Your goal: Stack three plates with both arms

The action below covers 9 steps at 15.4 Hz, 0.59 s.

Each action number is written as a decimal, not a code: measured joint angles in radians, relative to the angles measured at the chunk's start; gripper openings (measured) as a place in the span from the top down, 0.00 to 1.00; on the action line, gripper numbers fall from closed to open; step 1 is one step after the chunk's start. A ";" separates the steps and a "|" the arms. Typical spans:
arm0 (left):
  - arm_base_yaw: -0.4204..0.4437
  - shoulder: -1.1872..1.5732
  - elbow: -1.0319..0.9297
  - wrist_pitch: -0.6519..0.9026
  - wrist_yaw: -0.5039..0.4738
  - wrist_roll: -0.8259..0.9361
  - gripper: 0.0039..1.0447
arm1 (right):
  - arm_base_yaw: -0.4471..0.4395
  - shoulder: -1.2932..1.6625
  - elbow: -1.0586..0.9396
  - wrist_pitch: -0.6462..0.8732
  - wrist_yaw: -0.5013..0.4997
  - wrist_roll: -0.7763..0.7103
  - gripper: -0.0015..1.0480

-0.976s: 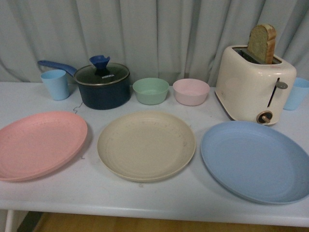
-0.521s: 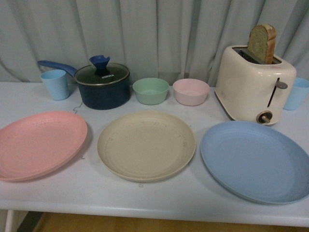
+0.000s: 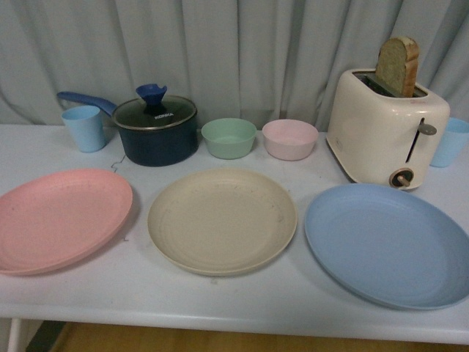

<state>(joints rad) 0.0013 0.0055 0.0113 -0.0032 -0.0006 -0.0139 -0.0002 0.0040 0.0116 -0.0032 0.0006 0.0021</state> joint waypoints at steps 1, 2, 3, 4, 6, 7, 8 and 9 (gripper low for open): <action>0.000 0.000 0.000 0.000 0.000 0.000 0.06 | 0.000 0.000 0.000 0.000 0.000 0.000 0.06; 0.000 0.000 0.000 0.000 0.000 0.000 0.06 | 0.000 0.000 0.000 0.000 0.000 0.000 0.06; 0.000 0.000 0.000 0.000 0.000 0.000 0.06 | 0.000 0.000 0.000 0.000 0.000 0.000 0.06; 0.000 0.000 0.000 0.000 0.000 0.000 0.06 | 0.000 0.000 0.000 0.000 0.000 0.000 0.06; 0.000 0.000 0.000 0.000 0.000 0.000 0.06 | 0.000 0.000 0.000 0.000 0.000 0.000 0.06; 0.000 0.000 0.000 0.000 0.000 0.000 0.06 | 0.000 0.000 0.000 0.000 0.000 0.000 0.06; 0.000 0.000 0.000 0.000 0.000 0.000 0.06 | 0.000 0.000 0.000 0.000 0.000 0.000 0.06; 0.000 0.000 0.000 0.000 0.000 0.000 0.06 | 0.000 0.000 0.000 0.000 0.000 0.000 0.06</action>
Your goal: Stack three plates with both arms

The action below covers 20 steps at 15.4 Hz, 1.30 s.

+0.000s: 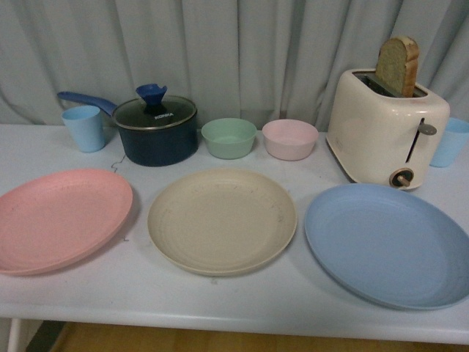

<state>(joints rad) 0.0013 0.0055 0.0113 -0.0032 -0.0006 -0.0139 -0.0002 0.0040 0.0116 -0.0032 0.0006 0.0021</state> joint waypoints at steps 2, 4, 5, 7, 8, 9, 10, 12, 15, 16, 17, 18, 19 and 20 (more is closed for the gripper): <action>0.000 0.000 0.000 0.000 0.000 0.000 0.06 | 0.000 0.000 0.000 0.000 0.000 0.000 0.06; 0.000 0.000 0.000 0.000 0.000 0.000 0.06 | 0.000 0.000 0.000 0.000 0.000 0.000 0.06; 0.000 0.000 0.000 0.000 0.000 0.000 0.06 | 0.000 0.000 0.000 0.000 0.000 0.000 0.06; 0.000 0.000 0.000 0.000 0.000 0.000 0.06 | 0.000 0.000 0.000 0.000 0.000 0.000 0.06; 0.000 0.000 0.000 0.000 0.000 0.000 0.06 | 0.000 0.000 0.000 0.000 0.000 0.000 0.06; 0.000 0.000 0.000 0.000 0.000 0.000 0.06 | 0.000 0.000 0.000 0.000 0.000 0.000 0.06; 0.000 0.000 0.000 0.000 0.000 0.000 0.06 | 0.000 0.000 0.000 0.000 0.000 0.000 0.06; 0.000 0.000 0.000 0.000 0.000 0.000 0.06 | 0.000 0.000 0.000 0.000 0.000 0.000 0.06; 0.000 0.000 0.000 0.000 0.000 0.000 0.06 | 0.000 0.000 0.000 0.000 0.000 0.000 0.06; 0.000 0.000 0.000 0.000 0.000 0.000 0.06 | 0.000 0.000 0.000 0.000 0.000 0.000 0.06; 0.000 0.000 0.000 0.000 0.000 0.000 0.06 | 0.000 0.000 0.000 0.000 0.000 0.000 0.06; 0.000 0.000 0.000 0.000 0.000 0.000 0.06 | 0.000 0.000 0.000 0.000 0.000 0.000 0.06; 0.000 0.000 0.000 0.000 0.000 0.000 0.06 | 0.000 0.000 0.000 0.000 0.000 0.000 0.06; 0.000 0.000 0.000 0.000 0.000 0.000 0.06 | 0.000 0.000 0.000 0.000 0.000 0.000 0.06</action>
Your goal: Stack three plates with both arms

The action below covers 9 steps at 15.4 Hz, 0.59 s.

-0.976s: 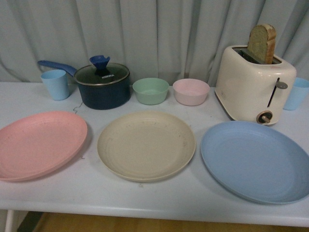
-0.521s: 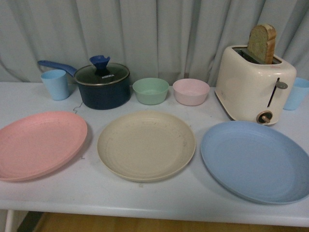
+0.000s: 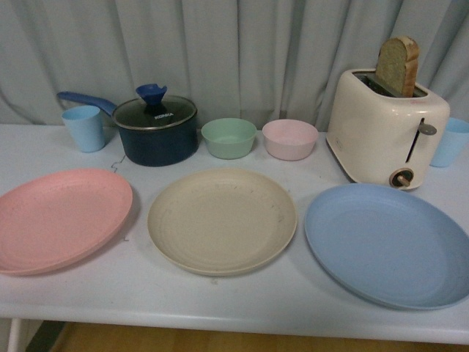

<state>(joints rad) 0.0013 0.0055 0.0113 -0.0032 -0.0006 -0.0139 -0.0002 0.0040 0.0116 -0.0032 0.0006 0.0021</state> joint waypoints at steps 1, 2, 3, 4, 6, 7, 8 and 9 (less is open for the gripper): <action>0.000 0.000 0.000 0.000 0.000 0.000 0.06 | 0.000 0.000 0.000 0.000 0.000 0.000 0.06; 0.000 0.000 0.000 0.000 0.000 0.000 0.06 | 0.000 0.000 0.000 0.000 0.000 0.000 0.06; 0.000 0.000 0.000 0.000 0.000 0.000 0.06 | 0.000 0.000 0.000 0.000 0.000 0.000 0.06; 0.000 0.000 0.000 0.000 0.000 0.000 0.06 | 0.000 0.000 0.000 0.000 0.000 0.000 0.06; 0.000 0.000 0.000 0.000 0.000 0.000 0.06 | 0.000 0.000 0.000 0.000 0.000 0.000 0.06; 0.000 0.000 0.000 0.000 0.000 0.000 0.06 | 0.000 0.000 0.000 0.000 0.000 0.000 0.06; 0.000 0.000 0.000 0.000 0.000 0.000 0.06 | 0.000 0.000 0.000 0.000 0.000 0.000 0.06; 0.000 0.000 0.000 0.000 0.000 0.000 0.06 | 0.000 0.000 0.000 0.000 0.000 0.000 0.06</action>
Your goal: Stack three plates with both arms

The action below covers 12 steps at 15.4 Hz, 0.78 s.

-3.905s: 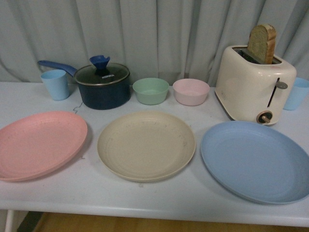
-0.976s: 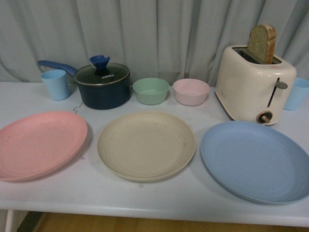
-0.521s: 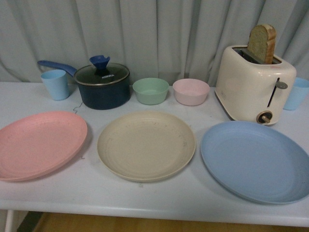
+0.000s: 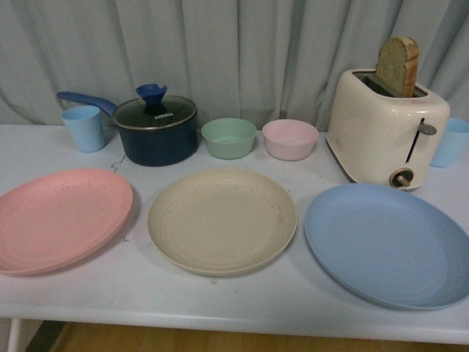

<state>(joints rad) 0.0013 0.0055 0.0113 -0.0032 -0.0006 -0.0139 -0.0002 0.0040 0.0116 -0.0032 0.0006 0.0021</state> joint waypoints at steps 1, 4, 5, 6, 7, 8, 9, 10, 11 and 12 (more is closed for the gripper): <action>0.000 0.000 0.000 0.000 0.000 0.000 0.06 | 0.000 0.000 0.000 0.000 0.000 0.000 0.06; 0.000 0.000 0.000 0.000 0.000 0.000 0.06 | 0.000 0.000 0.000 0.000 0.000 0.000 0.06; 0.000 0.000 0.000 0.000 0.000 0.000 0.06 | 0.000 0.000 0.000 0.000 0.000 0.000 0.06; 0.000 0.000 0.000 0.000 0.000 0.000 0.06 | 0.000 0.000 0.000 0.000 0.000 0.000 0.06; 0.000 0.000 0.000 0.000 0.000 0.000 0.06 | 0.000 0.000 0.000 0.000 0.000 0.000 0.06; 0.000 0.000 0.000 0.000 0.000 0.000 0.06 | 0.000 0.000 0.000 0.000 0.000 0.000 0.06; 0.000 0.000 0.000 0.000 0.000 0.000 0.06 | 0.000 0.000 0.000 0.000 0.000 0.000 0.06; 0.000 0.000 0.000 0.000 0.000 0.000 0.06 | 0.000 0.000 0.000 0.000 0.000 0.000 0.06; 0.000 0.000 0.000 0.000 0.000 0.000 0.06 | 0.000 0.000 0.000 0.000 0.000 0.000 0.06; 0.000 0.000 0.000 0.000 0.000 0.000 0.06 | 0.000 0.000 0.000 0.000 0.000 0.000 0.06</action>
<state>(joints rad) 0.0013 0.0055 0.0113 -0.0032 -0.0006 -0.0139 -0.0002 0.0040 0.0116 -0.0032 0.0006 0.0021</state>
